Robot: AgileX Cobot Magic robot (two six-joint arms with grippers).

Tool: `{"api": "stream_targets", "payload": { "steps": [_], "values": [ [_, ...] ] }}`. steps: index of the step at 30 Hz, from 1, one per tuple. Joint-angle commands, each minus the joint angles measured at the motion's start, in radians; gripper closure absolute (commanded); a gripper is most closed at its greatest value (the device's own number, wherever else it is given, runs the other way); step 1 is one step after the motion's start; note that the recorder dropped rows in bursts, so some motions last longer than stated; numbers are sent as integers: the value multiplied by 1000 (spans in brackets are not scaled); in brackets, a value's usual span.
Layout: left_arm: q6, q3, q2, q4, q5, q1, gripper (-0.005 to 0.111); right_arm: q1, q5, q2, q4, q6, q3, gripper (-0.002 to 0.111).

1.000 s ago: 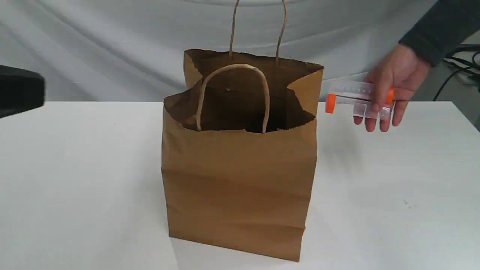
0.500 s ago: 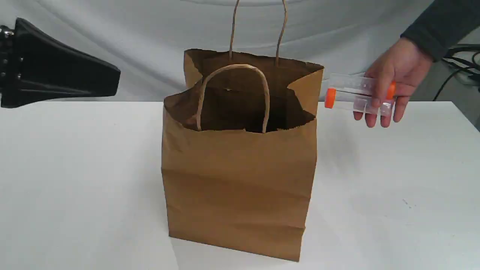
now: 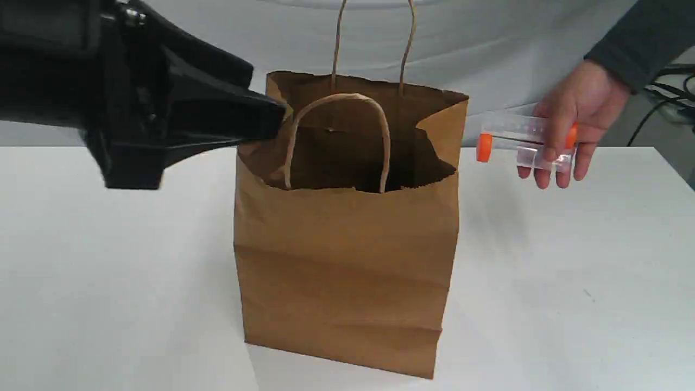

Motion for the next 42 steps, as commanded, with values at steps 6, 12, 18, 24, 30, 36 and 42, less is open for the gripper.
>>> {"api": "stream_targets", "payload": {
  "steps": [6, 12, 18, 24, 30, 36, 42],
  "values": [
    [1, -87, 105, 42, -21, -46, 56, -8, 6, -5, -13, -14, 3, 108],
    [-26, -141, 181, 42, 32, -46, 56, -8, 6, -5, -13, -17, 3, 108],
    [-26, -143, 196, 28, 62, -46, 72, -8, 6, -5, -13, -17, 3, 108],
    [-14, -143, 175, 28, 58, -46, 107, -8, -2, -5, -13, -17, 3, 108],
    [-1, -143, 175, 32, 54, -46, 107, -8, -35, -5, 27, -17, 3, 108],
    [12, -143, 175, 29, 51, -46, 107, -8, -34, -5, 110, -15, -2, 108],
    [4, -143, 175, 29, 51, -46, 107, -8, -82, -5, 76, -65, -185, 108]
  ]
}}
